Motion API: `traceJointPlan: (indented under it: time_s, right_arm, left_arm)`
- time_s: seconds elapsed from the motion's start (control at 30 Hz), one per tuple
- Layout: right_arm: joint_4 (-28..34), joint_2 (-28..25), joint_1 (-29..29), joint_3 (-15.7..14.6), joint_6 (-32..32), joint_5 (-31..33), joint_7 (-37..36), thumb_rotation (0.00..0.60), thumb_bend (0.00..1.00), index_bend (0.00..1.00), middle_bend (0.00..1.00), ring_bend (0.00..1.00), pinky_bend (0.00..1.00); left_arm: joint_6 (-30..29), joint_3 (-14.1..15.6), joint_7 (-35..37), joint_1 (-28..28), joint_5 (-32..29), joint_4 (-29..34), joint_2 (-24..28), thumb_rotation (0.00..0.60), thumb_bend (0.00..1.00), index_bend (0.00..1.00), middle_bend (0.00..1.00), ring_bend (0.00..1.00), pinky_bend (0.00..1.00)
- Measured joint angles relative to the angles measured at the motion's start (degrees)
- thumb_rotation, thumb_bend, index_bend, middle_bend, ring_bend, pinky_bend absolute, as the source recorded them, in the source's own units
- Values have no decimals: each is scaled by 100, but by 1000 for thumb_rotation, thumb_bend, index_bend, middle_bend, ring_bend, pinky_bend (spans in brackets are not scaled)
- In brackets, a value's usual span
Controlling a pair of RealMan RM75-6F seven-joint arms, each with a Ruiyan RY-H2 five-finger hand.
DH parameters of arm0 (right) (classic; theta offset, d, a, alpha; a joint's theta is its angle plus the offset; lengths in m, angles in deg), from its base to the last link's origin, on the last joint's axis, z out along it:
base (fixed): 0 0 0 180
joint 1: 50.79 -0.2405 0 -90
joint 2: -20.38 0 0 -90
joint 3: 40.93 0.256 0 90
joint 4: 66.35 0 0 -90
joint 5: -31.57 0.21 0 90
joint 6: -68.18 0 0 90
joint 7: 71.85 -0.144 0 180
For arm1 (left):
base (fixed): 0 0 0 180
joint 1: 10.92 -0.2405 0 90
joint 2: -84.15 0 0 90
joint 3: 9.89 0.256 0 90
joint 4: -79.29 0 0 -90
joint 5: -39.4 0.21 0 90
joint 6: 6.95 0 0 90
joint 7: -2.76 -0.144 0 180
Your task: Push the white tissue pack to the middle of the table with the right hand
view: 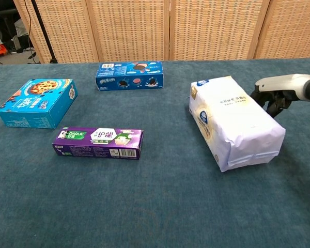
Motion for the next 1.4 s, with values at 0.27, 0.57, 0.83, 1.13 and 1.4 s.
traceJointPlan:
  time_s: [0.27,0.57,0.83,1.13,1.4]
  right_arm:
    - [107,82,-218,74,-195,284,121,600,762,624,528,346,394]
    - [-102,386,-384,168,-529,198,193,600,696,622,491,331,394]
    - [-117,294,-269,100,-853,-322,268,600,0,16,0,0,0]
    - [792,-100,154,-14,-2312,-1517,570,600,0,0,0,0,0]
    - [1372,-528,559,-589,-2704,-3045,772,600,0,0,0,0,0]
  left_arm:
    - [-21,9,-51,-15,8,28,-16,600,0,0,0,0,0]
    - [31,-3,-82,2,-45,25,-30,600,0,0,0,0,0]
    - [-1,-1,-99,-22,-51,22,-47,600,0,0,0,0,0]
    - [62,-11,-177,12,-73,33,-58,600,0,0,0,0,0]
    - [81,-38,-101,17,-126,1,-43,600,0,0,0,0,0]
